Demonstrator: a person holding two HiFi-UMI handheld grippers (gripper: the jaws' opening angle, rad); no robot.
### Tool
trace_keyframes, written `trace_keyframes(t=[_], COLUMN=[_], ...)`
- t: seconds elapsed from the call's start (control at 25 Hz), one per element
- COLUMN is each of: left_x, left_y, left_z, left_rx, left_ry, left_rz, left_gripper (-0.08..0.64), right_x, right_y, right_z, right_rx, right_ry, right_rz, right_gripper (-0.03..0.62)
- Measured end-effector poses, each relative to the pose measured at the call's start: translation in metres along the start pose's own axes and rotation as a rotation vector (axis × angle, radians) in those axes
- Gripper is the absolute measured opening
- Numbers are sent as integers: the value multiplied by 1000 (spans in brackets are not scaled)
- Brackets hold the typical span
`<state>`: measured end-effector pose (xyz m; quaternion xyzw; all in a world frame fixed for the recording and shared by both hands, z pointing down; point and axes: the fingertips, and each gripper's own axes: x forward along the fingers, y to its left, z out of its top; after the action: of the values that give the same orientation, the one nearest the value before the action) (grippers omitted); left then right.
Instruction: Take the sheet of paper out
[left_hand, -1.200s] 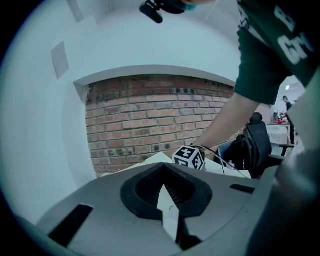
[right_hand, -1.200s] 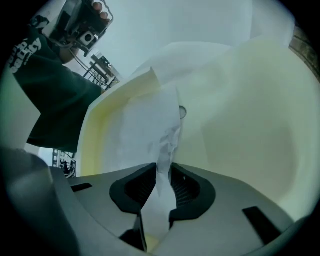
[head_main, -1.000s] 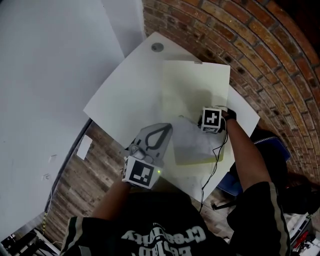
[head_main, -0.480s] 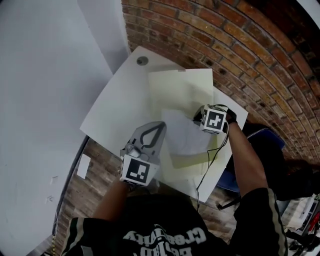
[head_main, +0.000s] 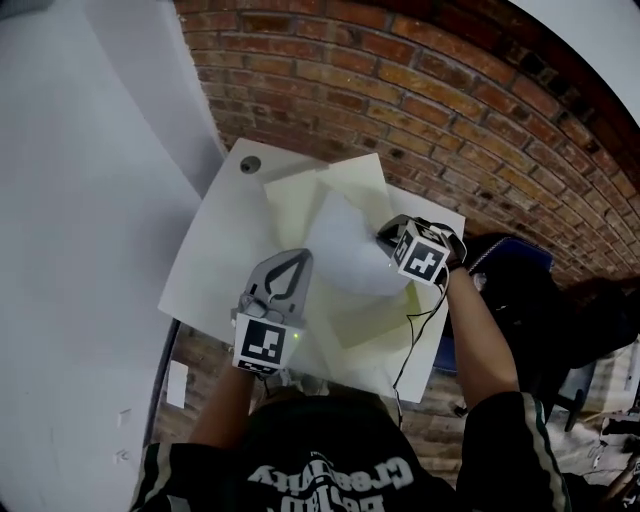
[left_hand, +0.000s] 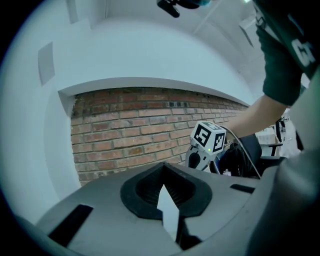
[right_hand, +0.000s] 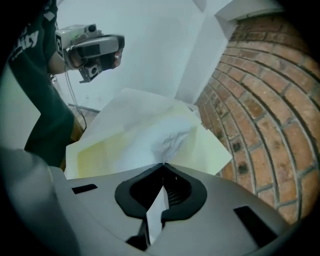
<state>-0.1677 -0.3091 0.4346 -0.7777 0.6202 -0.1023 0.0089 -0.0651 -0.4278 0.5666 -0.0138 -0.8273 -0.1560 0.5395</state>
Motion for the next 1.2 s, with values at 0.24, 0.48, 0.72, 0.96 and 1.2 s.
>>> trace_keyframes(t=[0.24,0.48,0.72,0.96,1.2], left_x=[7,17,25,30,33], left_y=[3,8,4,1,-11], left_z=[11,30,57,89,108], left_rx=[-6,-7,38,64,74], left_ry=[-11,-44,-86,-151,-179], left_rz=[-29,-22,-41,-36,-59], left_gripper=[0,0,0,0,0], right_x=[-39,-90,-141,-182,-217], right_y=[-22,-35,-40,-39,-33], right_z=[5,17,27,34,26], right_rx=[188,355,523,606,683], right_ry=[-102,-265,-431,-542,-615], right_rz=[-265,-511,-672,-777,-895], right_gripper=[-5,-5,-5,-5,-5])
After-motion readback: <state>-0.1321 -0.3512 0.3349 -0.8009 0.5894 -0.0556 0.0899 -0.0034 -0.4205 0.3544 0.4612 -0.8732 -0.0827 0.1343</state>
